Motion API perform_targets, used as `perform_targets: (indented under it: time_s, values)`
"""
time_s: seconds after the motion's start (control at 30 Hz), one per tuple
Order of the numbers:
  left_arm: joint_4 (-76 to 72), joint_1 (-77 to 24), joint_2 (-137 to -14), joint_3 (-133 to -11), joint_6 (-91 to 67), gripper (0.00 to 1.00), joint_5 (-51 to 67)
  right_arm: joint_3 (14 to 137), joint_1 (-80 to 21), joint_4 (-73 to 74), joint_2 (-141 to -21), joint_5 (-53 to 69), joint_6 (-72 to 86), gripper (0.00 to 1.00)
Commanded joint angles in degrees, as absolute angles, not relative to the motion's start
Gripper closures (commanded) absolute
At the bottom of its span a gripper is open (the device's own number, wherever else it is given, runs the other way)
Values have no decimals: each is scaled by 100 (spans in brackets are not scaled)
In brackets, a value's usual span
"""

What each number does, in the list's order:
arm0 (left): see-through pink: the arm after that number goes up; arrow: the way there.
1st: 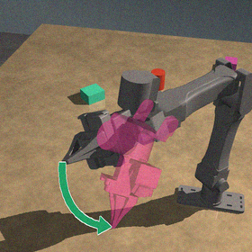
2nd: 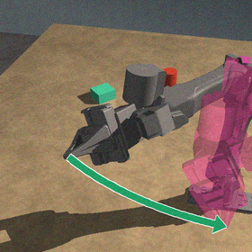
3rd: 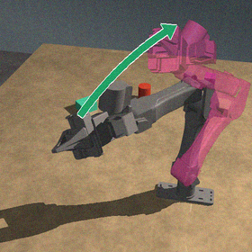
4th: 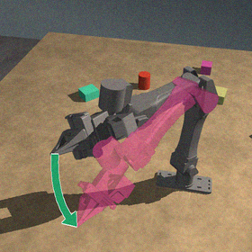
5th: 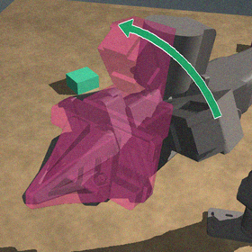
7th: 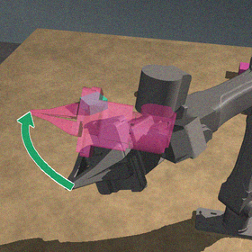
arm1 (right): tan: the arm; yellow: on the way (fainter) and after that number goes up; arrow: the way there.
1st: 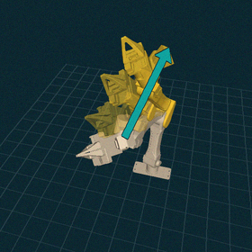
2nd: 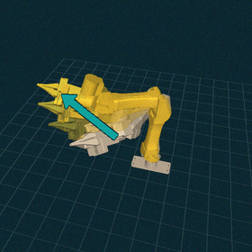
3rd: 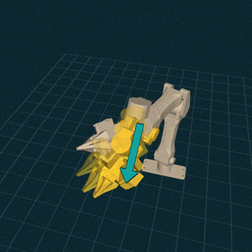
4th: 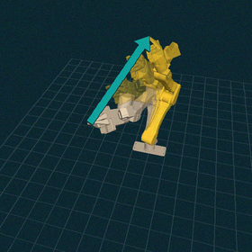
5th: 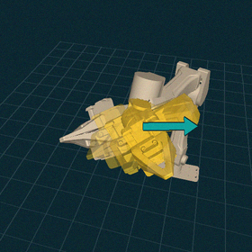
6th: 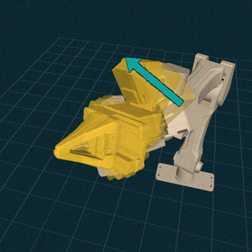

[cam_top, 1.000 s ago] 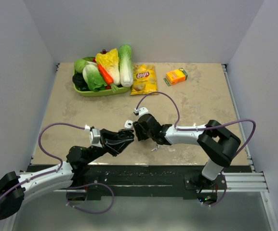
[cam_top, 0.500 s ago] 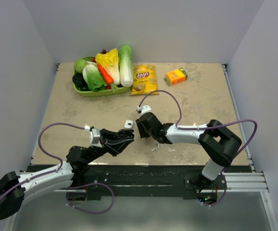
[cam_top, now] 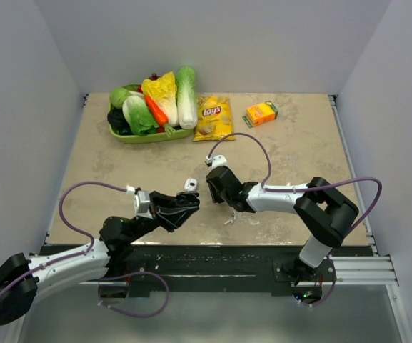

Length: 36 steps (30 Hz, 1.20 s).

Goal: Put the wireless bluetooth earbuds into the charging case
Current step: Pick up the earbud from the center of the board.

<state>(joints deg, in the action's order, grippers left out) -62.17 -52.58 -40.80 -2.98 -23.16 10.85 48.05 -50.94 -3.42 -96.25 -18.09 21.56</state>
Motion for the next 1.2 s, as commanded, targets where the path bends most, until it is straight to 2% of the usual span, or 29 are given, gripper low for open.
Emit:
perform_targets:
  time_s: [0.0, 0.27, 0.3, 0.4, 0.43, 0.6, 0.8, 0.97, 1.17]
  values:
    - [-6653, -5273, -4104, 264, -2294, 100, 1072, 4939, -5080, -352, -9448, -1995, 2101, 72]
    - [-6662, -5273, -4096, 290, -2312, 100, 1055, 4939, -5045, -299, -9492, -2039, 2127, 81]
    - [-6662, -5273, -4104, 299, -2312, 100, 1063, 4939, -5045, -290, -9492, -2056, 2136, 83]
    - [-6680, -5273, -4104, 290, -2312, 100, 1063, 4922, -5010, -237, -9449, -2135, 2206, 99]
    - [-6680, -5273, -4096, 299, -2303, 100, 1063, 4922, -5001, -159, -9396, -2171, 2250, 100]
    - [-6531, -5273, -4026, 168, -2250, 100, 1081, 4851, -5010, 271, -8158, -2434, 2181, 100]
    - [-5986, -5273, -3718, 44, -2118, 100, 880, 5097, -5282, 1782, -6455, -2022, 1696, 100]
    - [-5740, -5265, -3805, -245, -1960, 100, 940, 5387, -5800, 2750, -5539, -1837, 1714, 100]
    - [-5151, -5099, -4025, -904, -1661, 100, 1923, 5774, -5977, 3287, -4248, -494, 1363, 100]
